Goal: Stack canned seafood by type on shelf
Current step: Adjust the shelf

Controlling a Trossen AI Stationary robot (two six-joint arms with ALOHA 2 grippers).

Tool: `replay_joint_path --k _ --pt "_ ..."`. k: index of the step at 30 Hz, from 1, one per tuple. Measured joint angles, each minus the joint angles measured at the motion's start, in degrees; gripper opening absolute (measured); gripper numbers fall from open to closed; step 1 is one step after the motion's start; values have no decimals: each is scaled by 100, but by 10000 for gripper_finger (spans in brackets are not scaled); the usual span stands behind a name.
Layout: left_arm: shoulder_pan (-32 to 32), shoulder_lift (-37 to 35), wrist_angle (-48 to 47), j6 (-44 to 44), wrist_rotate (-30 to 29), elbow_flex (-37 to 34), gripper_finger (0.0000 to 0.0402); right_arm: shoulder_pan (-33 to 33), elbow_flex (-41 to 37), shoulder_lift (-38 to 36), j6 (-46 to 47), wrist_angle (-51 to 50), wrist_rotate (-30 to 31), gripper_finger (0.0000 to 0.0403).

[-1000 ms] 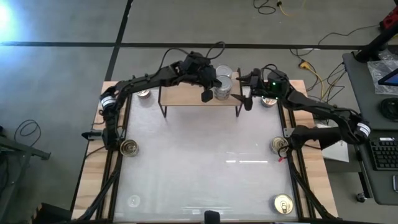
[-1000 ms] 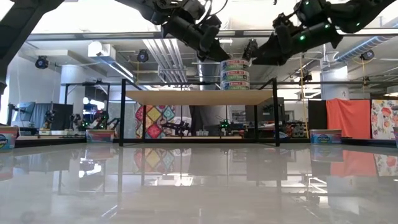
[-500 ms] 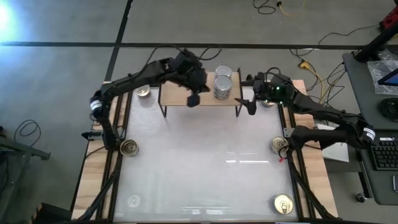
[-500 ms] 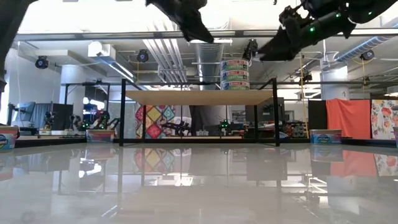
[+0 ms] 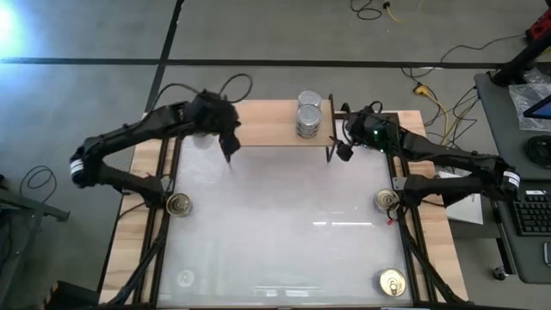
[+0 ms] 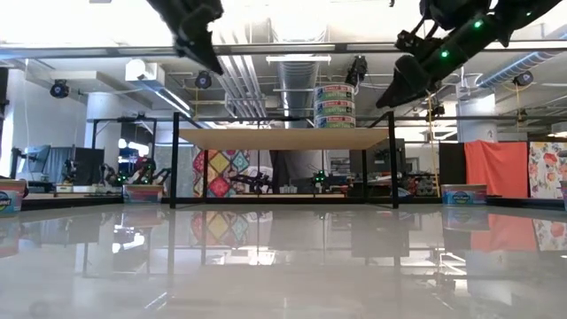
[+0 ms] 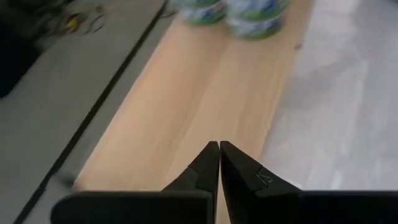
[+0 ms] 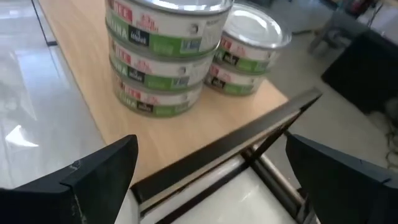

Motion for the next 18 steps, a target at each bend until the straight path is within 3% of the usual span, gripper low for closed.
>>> replay_joint_path --k 8,18 --pt "0 -736 9 -882 -1276 -893 0 2 13 3 400 -389 377 400" --pt "0 -841 -34 -1251 -1464 -1173 0 0 13 -92 456 -536 431 400"
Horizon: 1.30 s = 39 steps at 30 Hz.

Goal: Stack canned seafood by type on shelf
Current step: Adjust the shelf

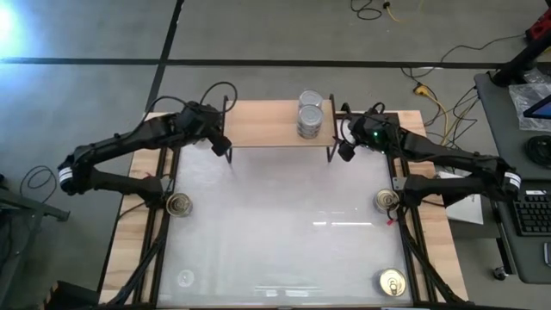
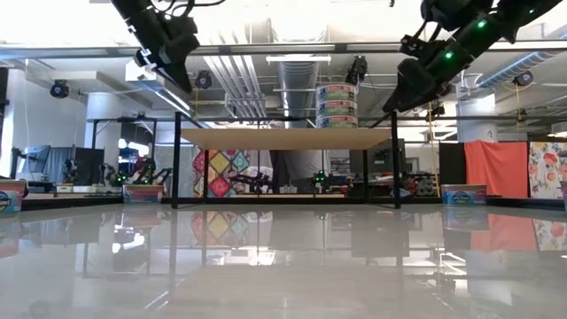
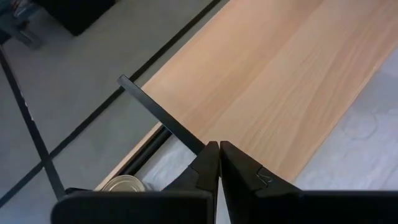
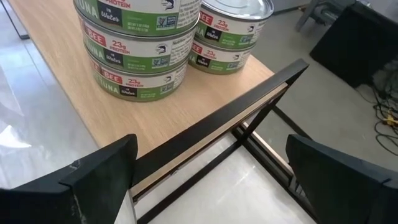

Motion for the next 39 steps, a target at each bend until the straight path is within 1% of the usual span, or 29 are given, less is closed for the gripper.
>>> replay_joint_path --k 11,14,17,18,20,24,26,30,32,34,39 --pt "106 131 -51 -11 -2 -26 0 -2 -22 -440 47 -219 42 400" --pt "298 194 -105 -137 1 -26 0 -2 -22 -572 48 -201 36 400" --pt "676 263 -80 -466 30 -26 0 -2 -22 -634 55 -213 -34 400" --pt "840 287 -52 -586 85 -26 0 -2 -22 -635 92 -208 -46 400" --pt "1215 364 51 -766 406 -10 0 -2 -22 -612 127 -214 -50 400" --pt "1954 703 210 -921 1391 93 0 -2 -22 -564 229 -214 -248 400" --pt "2211 973 195 -924 1542 159 0 -2 -22 -548 261 -212 -327 400" --pt "2416 1534 262 -742 1617 391 0 -2 -22 -550 283 -214 -348 400" --pt "2415 1789 392 -597 1890 544 0 -2 -22 -550 289 -220 -348 400" --pt "2416 2025 409 -545 2036 729 0 -2 -22 -550 289 -261 -348 400" --pt "2411 2609 431 -437 2106 1223 0 -2 -22 -550 303 -417 -350 400"
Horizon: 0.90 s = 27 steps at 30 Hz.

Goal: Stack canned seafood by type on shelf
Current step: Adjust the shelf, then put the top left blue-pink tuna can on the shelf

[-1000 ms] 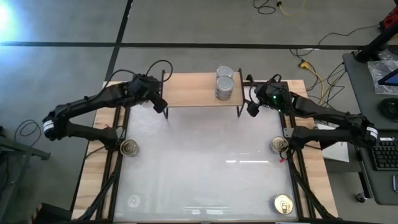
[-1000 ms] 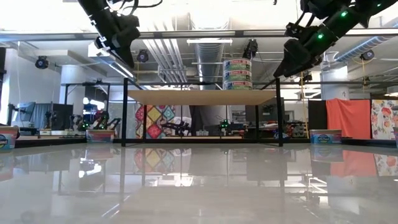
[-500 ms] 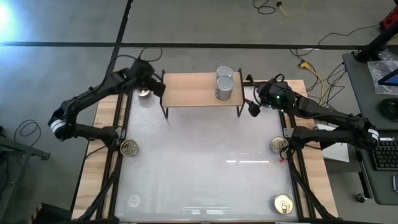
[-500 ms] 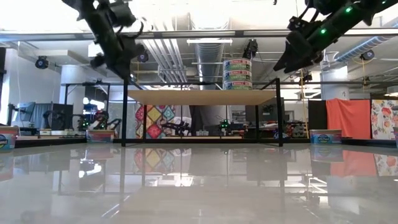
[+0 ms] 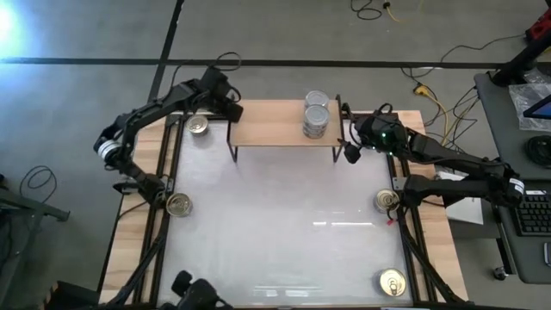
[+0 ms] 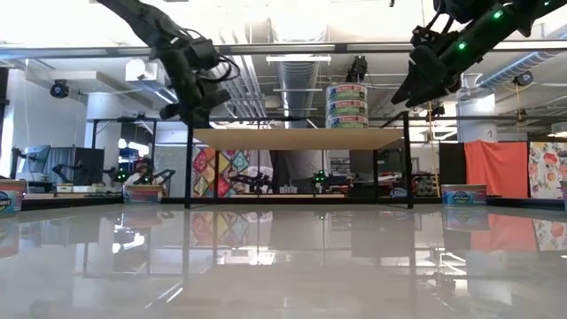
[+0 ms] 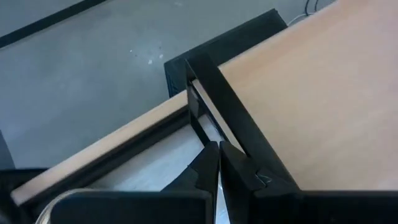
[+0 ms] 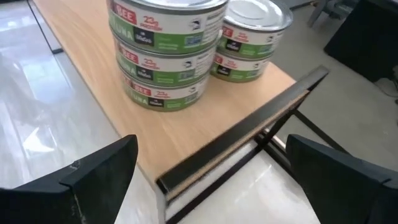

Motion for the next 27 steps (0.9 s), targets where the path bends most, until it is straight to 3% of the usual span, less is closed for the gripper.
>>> replay_joint_path --k 9,18,27 --pt "-7 278 -113 139 43 188 0 0 1 -48 107 -329 17 400" --pt "-35 -872 -108 190 23 -353 0 -7 2 -216 333 -359 707 400" --pt "-46 -2173 -20 -55 -170 -1530 0 0 58 -216 1655 -344 360 400"
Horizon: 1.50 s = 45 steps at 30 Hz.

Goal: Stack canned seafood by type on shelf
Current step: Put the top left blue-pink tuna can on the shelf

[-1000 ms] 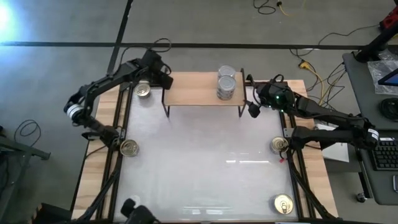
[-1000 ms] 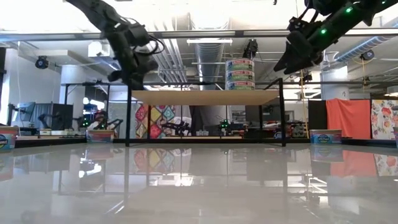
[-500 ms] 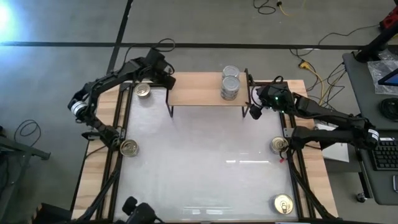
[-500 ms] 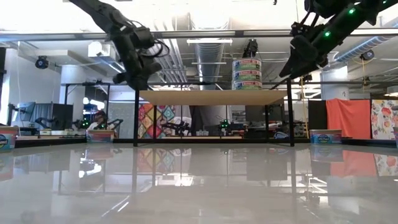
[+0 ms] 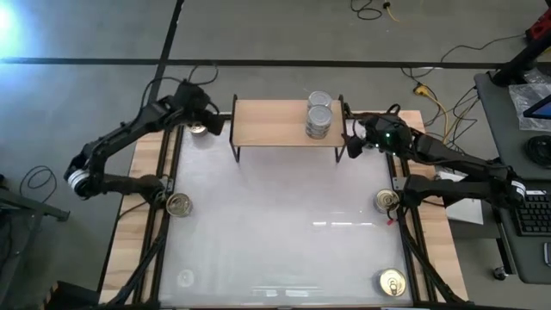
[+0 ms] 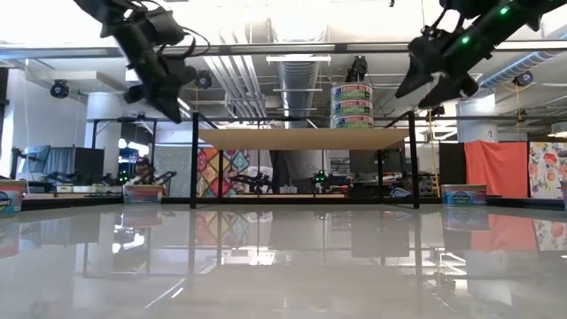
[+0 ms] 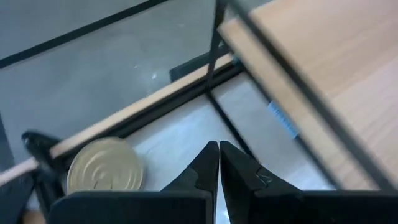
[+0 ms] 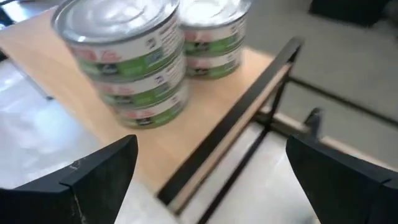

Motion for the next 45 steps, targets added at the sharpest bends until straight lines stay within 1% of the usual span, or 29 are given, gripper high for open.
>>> replay_joint_path --k 3,5,9,11,13,16,18,21,24,26,29,32,34,38,42,45 --pt "2 -234 24 -114 -84 -322 0 0 -5 216 352 2 -316 400" --pt "2 -342 33 -202 -92 -478 0 0 -5 355 470 7 -371 400" --pt "11 -373 17 -409 -168 -676 0 0 -14 496 493 150 -469 400" --pt "12 -325 18 -444 -332 -689 0 0 -11 477 490 306 -582 400" --pt "15 -222 13 -466 -732 -689 0 1 58 427 394 244 -609 400" --pt "20 -23 -11 -653 -1532 -691 0 3 164 237 211 260 -604 400" --pt "44 164 -58 -880 -1722 -695 0 38 223 84 75 273 -607 400" --pt "60 519 49 -1004 -1735 -775 0 112 233 -159 -81 254 -617 400" --pt "162 847 498 -1001 -1684 -980 0 138 235 -384 -113 145 -615 400" --pt "355 939 958 -1026 -1384 -1156 0 138 237 -502 -116 -79 -613 400" --pt "720 897 1720 -1236 -837 -1514 0 138 237 -657 -95 -506 -615 400" --pt "1038 716 2409 -1597 -708 -1887 0 138 237 -781 -69 -833 -614 400" --pt "1160 600 2672 -1812 -685 -2060 0 138 237 -836 -74 -893 -613 400" --pt "1139 526 2896 -2464 -549 -2144 0 138 237 -868 -164 -855 -607 400" --pt "1150 573 3020 -2804 -559 -2199 0 138 235 -865 -180 -776 -606 400" --pt "1152 574 3196 -3431 -561 -2187 0 138 234 -865 -178 -780 -606 400"
